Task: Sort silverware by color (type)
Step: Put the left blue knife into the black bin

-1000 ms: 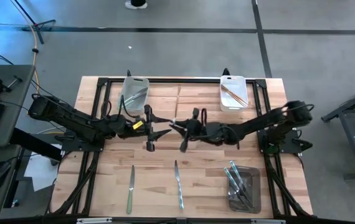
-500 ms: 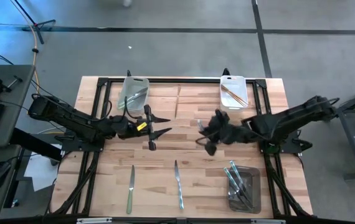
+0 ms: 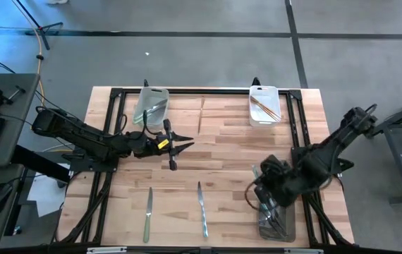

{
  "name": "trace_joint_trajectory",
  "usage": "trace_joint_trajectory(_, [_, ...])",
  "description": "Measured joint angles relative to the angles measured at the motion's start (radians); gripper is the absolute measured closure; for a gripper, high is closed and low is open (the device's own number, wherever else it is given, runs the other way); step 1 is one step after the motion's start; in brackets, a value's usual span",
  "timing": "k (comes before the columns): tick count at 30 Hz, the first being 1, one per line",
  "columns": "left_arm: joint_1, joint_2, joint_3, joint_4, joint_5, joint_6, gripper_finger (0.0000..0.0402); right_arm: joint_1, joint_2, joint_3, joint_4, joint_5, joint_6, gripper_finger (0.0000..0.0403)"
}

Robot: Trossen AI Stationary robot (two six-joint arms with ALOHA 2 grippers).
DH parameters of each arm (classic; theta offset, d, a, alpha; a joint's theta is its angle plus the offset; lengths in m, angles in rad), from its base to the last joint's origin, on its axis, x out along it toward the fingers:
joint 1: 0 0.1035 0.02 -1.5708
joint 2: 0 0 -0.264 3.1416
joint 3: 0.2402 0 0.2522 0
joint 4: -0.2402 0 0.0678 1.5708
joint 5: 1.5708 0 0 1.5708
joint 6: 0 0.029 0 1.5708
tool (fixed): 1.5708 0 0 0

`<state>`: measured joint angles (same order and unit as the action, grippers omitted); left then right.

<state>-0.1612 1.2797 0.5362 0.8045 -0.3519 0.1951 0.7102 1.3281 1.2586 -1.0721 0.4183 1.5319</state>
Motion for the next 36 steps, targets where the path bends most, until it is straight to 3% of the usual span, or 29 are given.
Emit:
trace_joint_trajectory(8, [0.0,0.0,0.0,-0.037,0.0,-0.001,0.0367,0.102,0.001,-0.183,0.089,-0.004,0.256,0.0392])
trace_joint_trajectory(23, [0.0,0.0,0.0,-0.047,0.0,-0.019,0.0374,0.171,0.001,-0.326,0.139,-0.048,0.293,0.0389])
trace_joint_trajectory(36, [-0.012,0.0,-0.001,-0.06,0.0,-0.036,0.0374,0.188,0.001,-0.343,0.163,-0.102,0.241,0.0295])
